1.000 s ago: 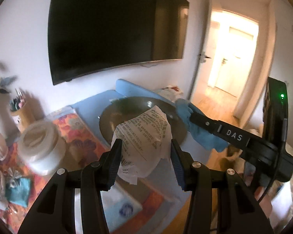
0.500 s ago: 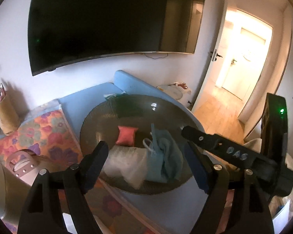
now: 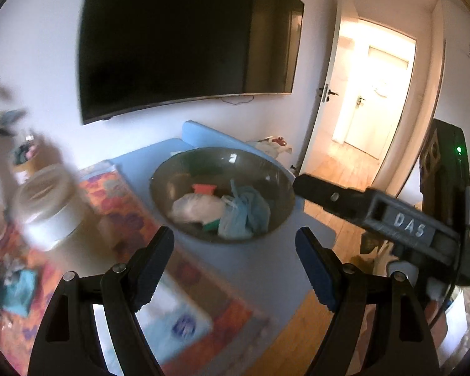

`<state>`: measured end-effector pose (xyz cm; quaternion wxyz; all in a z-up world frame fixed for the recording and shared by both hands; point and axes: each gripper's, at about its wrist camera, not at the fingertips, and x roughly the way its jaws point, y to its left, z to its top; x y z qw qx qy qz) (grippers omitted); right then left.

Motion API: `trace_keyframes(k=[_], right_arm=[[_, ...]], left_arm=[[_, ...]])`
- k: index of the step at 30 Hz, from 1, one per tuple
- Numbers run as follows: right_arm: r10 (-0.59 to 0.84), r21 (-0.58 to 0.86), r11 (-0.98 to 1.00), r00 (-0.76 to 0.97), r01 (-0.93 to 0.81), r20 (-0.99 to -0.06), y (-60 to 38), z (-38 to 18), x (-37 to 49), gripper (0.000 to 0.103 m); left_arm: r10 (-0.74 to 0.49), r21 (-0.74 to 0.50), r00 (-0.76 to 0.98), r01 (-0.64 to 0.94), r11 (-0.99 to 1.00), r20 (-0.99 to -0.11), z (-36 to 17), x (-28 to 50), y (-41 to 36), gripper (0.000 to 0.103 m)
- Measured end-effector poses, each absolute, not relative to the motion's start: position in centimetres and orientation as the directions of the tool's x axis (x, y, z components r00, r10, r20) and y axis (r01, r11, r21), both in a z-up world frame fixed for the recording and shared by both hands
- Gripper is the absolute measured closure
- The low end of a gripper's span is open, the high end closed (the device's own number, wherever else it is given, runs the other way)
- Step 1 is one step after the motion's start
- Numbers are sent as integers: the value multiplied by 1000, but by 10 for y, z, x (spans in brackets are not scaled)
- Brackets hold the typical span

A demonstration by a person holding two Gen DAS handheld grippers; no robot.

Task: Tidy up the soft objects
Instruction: 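Move both tools back over the bed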

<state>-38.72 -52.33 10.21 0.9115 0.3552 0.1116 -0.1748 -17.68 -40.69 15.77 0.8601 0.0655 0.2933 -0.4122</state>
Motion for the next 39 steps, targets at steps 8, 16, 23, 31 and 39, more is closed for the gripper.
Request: trace_keyframes(k=[8,16,23,31,39], right_arm=[[-110,531,799,936,283,-334,-433,118,-365,20],[24,364,921,913,138,-407,-322,129,-304,20],[40,164,985,859,51,-511,-218,118,-233,20],[162,236,972,758,-11,-632,-184,63,-146,20],[111,188,982,759,15,-642,-184,24,-100,20]], left_arm=[[-628,-91,589,689,719,-508,167,-201,-299,24],[-467,-65,732,505,861,-497,156,-190,-178,24],[-219,-57,799,227,972,-560,127,-151,-68,24],[32,49,764,-1,999,-645,58,-105,14,24],[-23,-72,695,-42,997,-719,21,-76,51,24]])
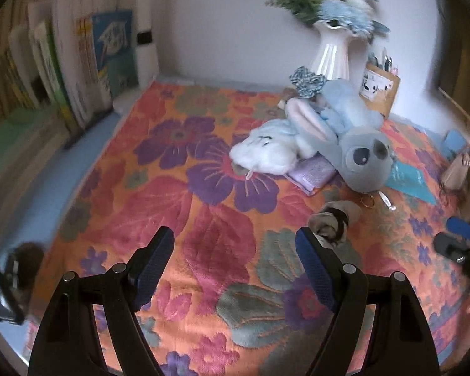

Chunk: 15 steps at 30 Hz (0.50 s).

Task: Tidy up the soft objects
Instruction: 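Move both tools back over the bed, then grasp the small white item with black strap with the left tool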

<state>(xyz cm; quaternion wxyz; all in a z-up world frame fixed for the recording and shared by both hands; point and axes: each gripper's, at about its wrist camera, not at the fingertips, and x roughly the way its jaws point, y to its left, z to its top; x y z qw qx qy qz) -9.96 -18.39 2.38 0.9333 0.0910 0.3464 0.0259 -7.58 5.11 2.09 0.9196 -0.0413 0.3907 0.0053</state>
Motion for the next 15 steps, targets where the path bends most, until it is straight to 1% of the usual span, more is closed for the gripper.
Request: trace_keyframes(k=[3,6,8,12,15], right_arm=[[104,198,979,733,43,-672,-190,15,-91,20],[83,214,973,729,89,-679,-197,12,-89,20],[88,243,963,721,114,-687,-205,10,-89,20],[108,292,947,723,135,-682,-216,8,-91,20],[106,303,942,726,147,-680,-218,8,-91,20]], left_arm=[[-43,-81,691,-23,996,-722,20,-76,49,24],[-54,-68,688,7,998,-723,18,-78,43,24],[-48,-49,692,19,999,-721,18,-79,38,23],[-40,-20,684,38,999,-728,16,-78,33,22],[-25,-5,696,30,1000,-717,18,-81,31,22]])
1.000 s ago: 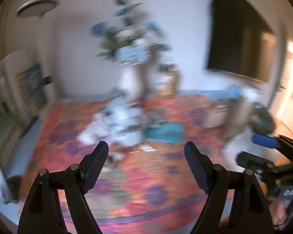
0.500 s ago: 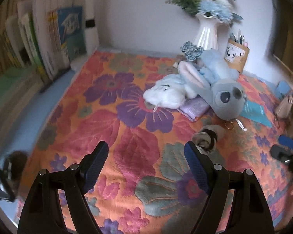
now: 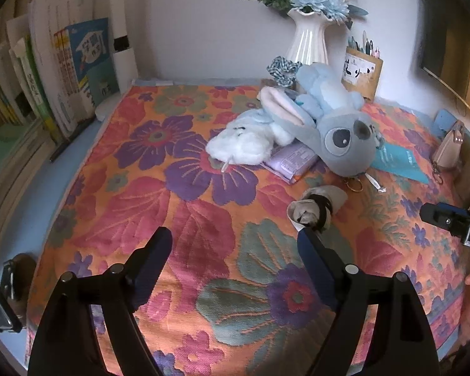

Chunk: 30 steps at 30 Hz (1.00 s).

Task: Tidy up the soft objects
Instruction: 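Grasp the small white item with black strap with the left tool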

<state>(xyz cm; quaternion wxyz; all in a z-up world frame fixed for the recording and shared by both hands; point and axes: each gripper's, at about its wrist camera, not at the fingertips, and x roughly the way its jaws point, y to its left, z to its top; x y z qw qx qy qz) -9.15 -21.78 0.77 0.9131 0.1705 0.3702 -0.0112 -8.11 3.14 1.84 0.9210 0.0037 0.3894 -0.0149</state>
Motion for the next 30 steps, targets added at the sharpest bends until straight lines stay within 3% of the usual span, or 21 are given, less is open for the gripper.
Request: trace_keyframes(k=[5,12,20,22,25,30], right_arm=[[112,309,940,723,146,-682,-220,7,-91,20],[129,308,943,716,125,-686,-219,22,-84,20],[303,419,908,723,-21,-621,-190,58,-50,15],[296,404,914,725,-26,-622,-179,60,-38,14],[296,426,905,736,-11,-609,-171,55,-17,14],[340,498,867,732,-1,-590,-173,41,9,14]], left_arm=[[-33,-18,705,29,999,-708,26,-84,32,22],[-198,-96,698,183,978,-688,43,-82,7,22],[-277,-143,610,260,955,-743,20,-58,-15,23],[-285,-152,607,261,953,-742,17,-59,-15,44],[-301,-178,619,253,951,-725,17,-61,-10,65],[-289,-167,647,244,955,-706,21,-63,-10,67]])
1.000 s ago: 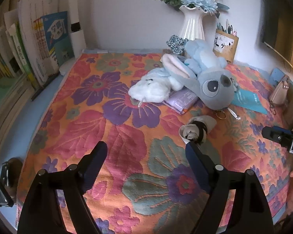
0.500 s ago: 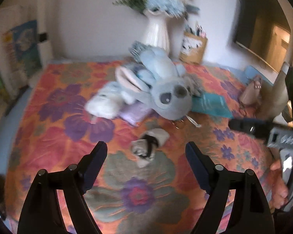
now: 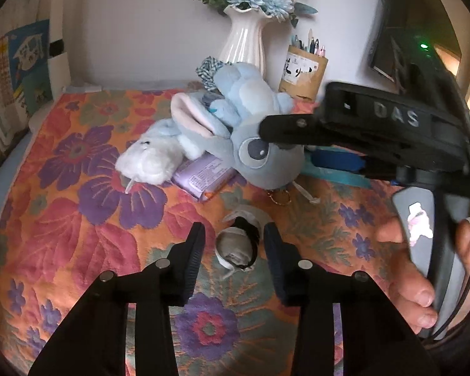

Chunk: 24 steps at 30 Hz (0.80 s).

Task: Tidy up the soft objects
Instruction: 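Grasp the small white item with black strap with the left tool, then grasp the grey stuffed toy with the right tool while the left tool holds the white item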

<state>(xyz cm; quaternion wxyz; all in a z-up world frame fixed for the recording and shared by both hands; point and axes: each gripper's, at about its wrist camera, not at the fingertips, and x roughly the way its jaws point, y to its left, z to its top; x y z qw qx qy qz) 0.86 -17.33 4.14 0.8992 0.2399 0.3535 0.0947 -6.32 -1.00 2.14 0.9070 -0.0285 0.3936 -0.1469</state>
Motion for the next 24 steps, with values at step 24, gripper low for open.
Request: trace_keyframes(k=[24], right_arm=[[239,436,896,731,88,-639,-205,51,-100,40]], left_arm=[[-299,-185,592,246,951,-749,15,-57,-5,56]])
